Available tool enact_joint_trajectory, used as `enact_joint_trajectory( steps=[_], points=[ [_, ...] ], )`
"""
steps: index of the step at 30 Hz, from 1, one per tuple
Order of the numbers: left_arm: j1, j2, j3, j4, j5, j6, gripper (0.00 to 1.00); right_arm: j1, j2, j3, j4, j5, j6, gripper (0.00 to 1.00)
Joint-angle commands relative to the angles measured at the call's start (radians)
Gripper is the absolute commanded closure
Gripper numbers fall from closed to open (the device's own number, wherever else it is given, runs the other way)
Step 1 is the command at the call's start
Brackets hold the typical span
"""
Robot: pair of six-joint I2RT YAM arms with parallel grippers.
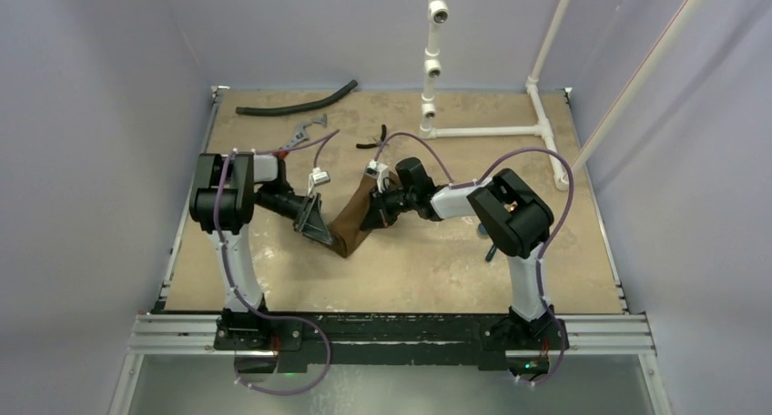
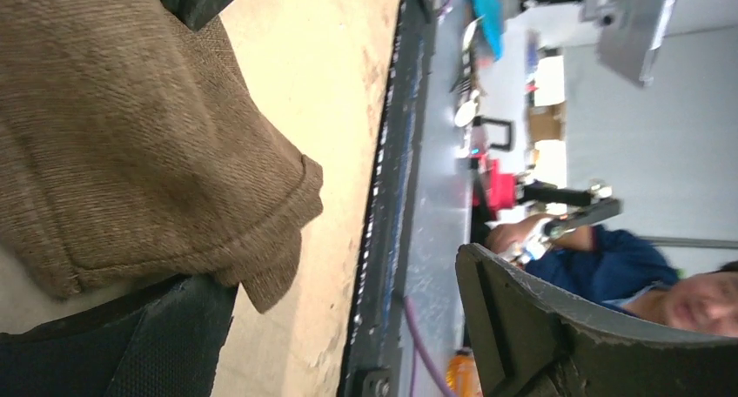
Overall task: Fold the napkin into a case and place the utensils inside
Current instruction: Turn over the smaller rectangle-folded napkin at the center of the board, then pick up the spoon from the corner of the board.
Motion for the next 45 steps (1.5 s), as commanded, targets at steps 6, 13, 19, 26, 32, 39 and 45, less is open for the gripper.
enact_joint_trajectory(
  steps=[6,13,19,26,32,39,45],
  points=[
    [-0.016,-0.46,0.013,0.489,-0.516,-0.5,0.05,0.021,0.0,0.032,0.038,0.103,0.044,1.0],
    [-0.164,-0.515,0.109,0.65,-0.775,-0.602,0.03,0.027,-0.12,0.106,-0.074,0.104,0.027,0.83],
    [-0.266,-0.45,0.159,0.698,-0.736,-0.66,0.01,-0.054,-0.35,0.106,-0.318,0.336,0.046,0.49],
    [-0.29,-0.407,0.301,0.666,-0.759,-0.686,0.01,-0.211,-0.548,-0.005,-0.515,0.586,0.112,0.15],
    [-0.297,-0.334,0.188,0.709,-0.683,-0.711,0.01,-0.296,-0.673,-0.101,-0.589,0.805,0.284,0.02],
    [-0.35,-0.307,0.02,0.84,-0.755,-0.675,0.07,-0.397,-0.651,-0.152,-0.643,0.963,0.307,0.13],
    [-0.351,-0.268,0.003,0.856,-0.786,-0.635,0.47,-0.414,-0.526,-0.146,-0.611,1.01,0.296,0.32]
  ],
)
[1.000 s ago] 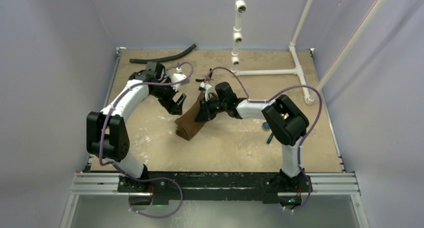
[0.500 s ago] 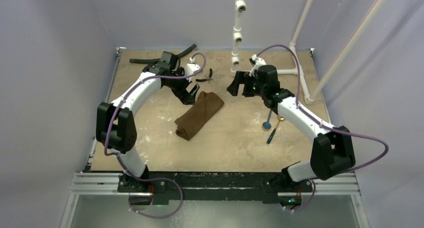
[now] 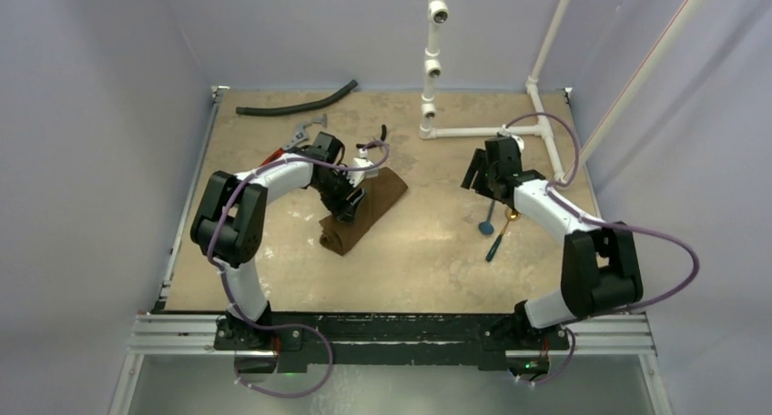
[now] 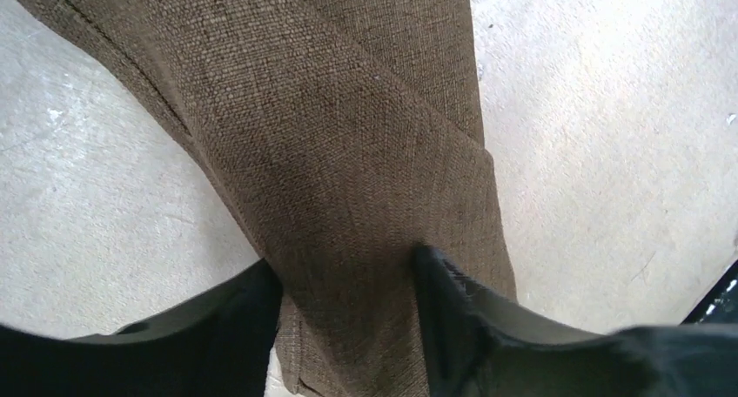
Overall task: Fold the napkin into a case and place the utensils inside
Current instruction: Pick up the spoon from the corner of the board.
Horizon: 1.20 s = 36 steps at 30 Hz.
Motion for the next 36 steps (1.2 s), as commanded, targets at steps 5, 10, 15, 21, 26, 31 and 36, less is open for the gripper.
enact_joint_trajectory(
  steps=[5,10,15,21,26,31,36],
  points=[
    [0.002,0.035,-0.032,0.063,-0.058,0.054,0.66,-0.009,0.119,0.006,-0.008,0.176,-0.001,0.31],
    [-0.011,0.038,-0.075,0.085,-0.104,0.115,0.71,-0.038,0.153,0.005,-0.007,0.193,0.0,0.29],
    [-0.028,0.06,-0.099,0.005,-0.055,0.299,0.73,-0.068,0.194,-0.016,0.009,0.184,-0.004,0.3],
    [-0.031,0.061,-0.095,-0.162,0.031,0.535,0.66,-0.083,0.239,-0.015,0.036,0.146,-0.02,0.47],
    [-0.033,-0.005,-0.097,-0.209,0.021,0.655,0.6,-0.083,0.289,0.009,0.038,0.087,-0.036,0.7],
    [-0.042,-0.055,-0.086,-0.189,-0.029,0.681,0.13,-0.08,0.303,-0.018,0.101,0.016,-0.075,0.87],
    [-0.042,-0.163,-0.049,-0.157,-0.004,0.659,0.06,-0.057,0.27,-0.039,0.129,-0.066,-0.157,1.0]
  ],
)
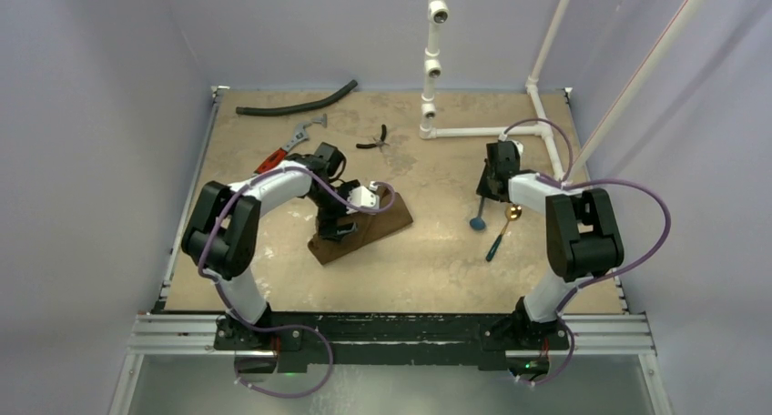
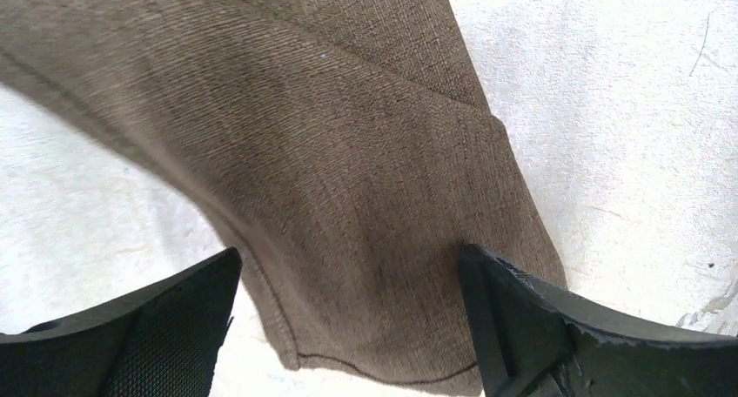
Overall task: Fold the napkin into a case and place the utensils inside
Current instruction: Pick up the spoon from the corner of the board, then pass from the right arm to the left
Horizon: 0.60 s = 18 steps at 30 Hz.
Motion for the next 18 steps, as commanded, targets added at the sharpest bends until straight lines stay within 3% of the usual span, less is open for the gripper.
enact_joint_trajectory(
  steps=[1,6,9,12,16,18],
  points=[
    [0.003,-0.104,0.041,-0.036,0.004,0.027,0.05,0.038,-0.005,-0.032,-0.016,-0.142,-0.1,1.0],
    [0.012,-0.149,0.2,-0.176,0.052,0.051,0.03,0.183,-0.083,0.021,-0.007,-0.206,-0.229,1.0],
    [0.07,-0.202,0.287,-0.208,0.16,0.047,0.02,0.264,-0.153,0.063,0.002,-0.329,-0.317,1.0],
    [0.102,-0.222,0.368,-0.319,0.235,0.134,0.02,0.314,-0.229,0.105,-0.013,-0.455,-0.378,1.0],
    [0.099,-0.294,0.37,-0.367,0.272,0.254,0.02,0.369,-0.316,0.144,-0.01,-0.632,-0.41,1.0],
    [0.073,-0.378,0.312,-0.274,0.231,0.287,0.01,0.408,-0.331,0.172,-0.013,-0.685,-0.406,1.0]
  ],
)
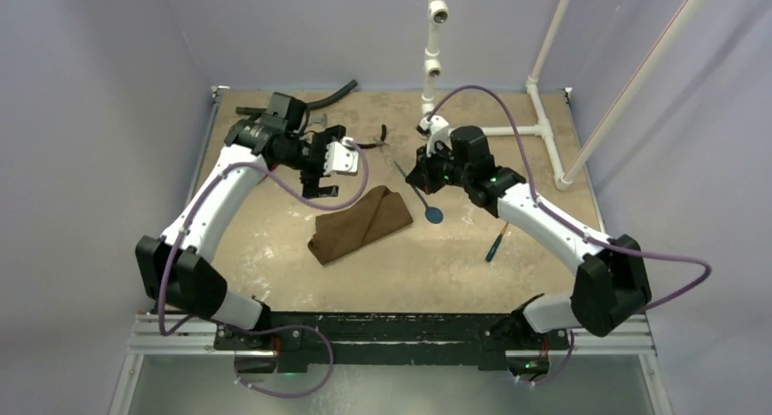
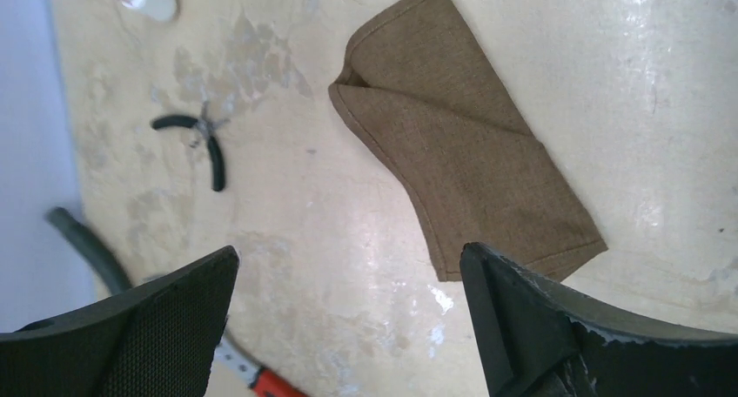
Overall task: Fold the napkin into a case and place the utensils inside
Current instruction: Pass from the right arm to the left
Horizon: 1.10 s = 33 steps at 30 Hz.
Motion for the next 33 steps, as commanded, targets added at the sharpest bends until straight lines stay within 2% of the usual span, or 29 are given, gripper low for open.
enact_joint_trajectory(
  steps=[1,6,9,11,14,16,22,24,25,26,28,32,33],
  points=[
    [-0.055,-0.162,-0.077,0.051,0.019,0.161,0.02,0.063,-0.052,0.084,0.0,-0.223,-0.048,1.0],
    [-0.127,-0.355,-0.208,0.363,-0.101,0.233,0.02,0.143,0.003,0.2,-0.034,-0.303,-0.019,1.0],
    [-0.175,-0.446,-0.281,0.375,-0.139,0.393,0.02,0.162,0.057,0.28,-0.058,-0.352,-0.006,1.0],
    [-0.203,-0.496,-0.331,0.374,-0.167,0.48,0.06,0.173,0.092,0.325,-0.084,-0.377,-0.006,1.0],
    [-0.226,-0.514,-0.347,0.287,-0.208,0.582,0.2,0.193,0.106,0.335,-0.052,-0.413,0.013,1.0],
    [-0.232,-0.52,-0.355,0.259,-0.228,0.619,0.27,0.2,0.111,0.338,-0.034,-0.432,0.022,1.0],
    [-0.241,-0.556,-0.437,0.333,-0.269,0.708,0.32,0.222,0.152,0.39,-0.064,-0.475,0.015,1.0],
    [-0.243,-0.558,-0.448,0.328,-0.273,0.724,0.42,0.222,0.16,0.404,-0.066,-0.482,0.02,1.0],
    [-0.247,-0.559,-0.455,0.331,-0.279,0.731,0.51,0.224,0.168,0.416,-0.073,-0.484,0.02,1.0],
    [-0.249,-0.563,-0.464,0.346,-0.287,0.732,0.65,0.224,0.176,0.425,-0.08,-0.488,0.019,1.0],
    [-0.254,-0.573,-0.492,0.396,-0.298,0.729,1.0,0.224,0.188,0.445,-0.09,-0.498,0.014,1.0],
    [-0.26,-0.591,-0.532,0.487,-0.318,0.705,1.0,0.224,0.198,0.454,-0.072,-0.503,0.04,1.0],
    [-0.26,-0.606,-0.555,0.533,-0.323,0.69,1.0,0.224,0.201,0.46,-0.076,-0.503,0.049,0.92]
  ],
)
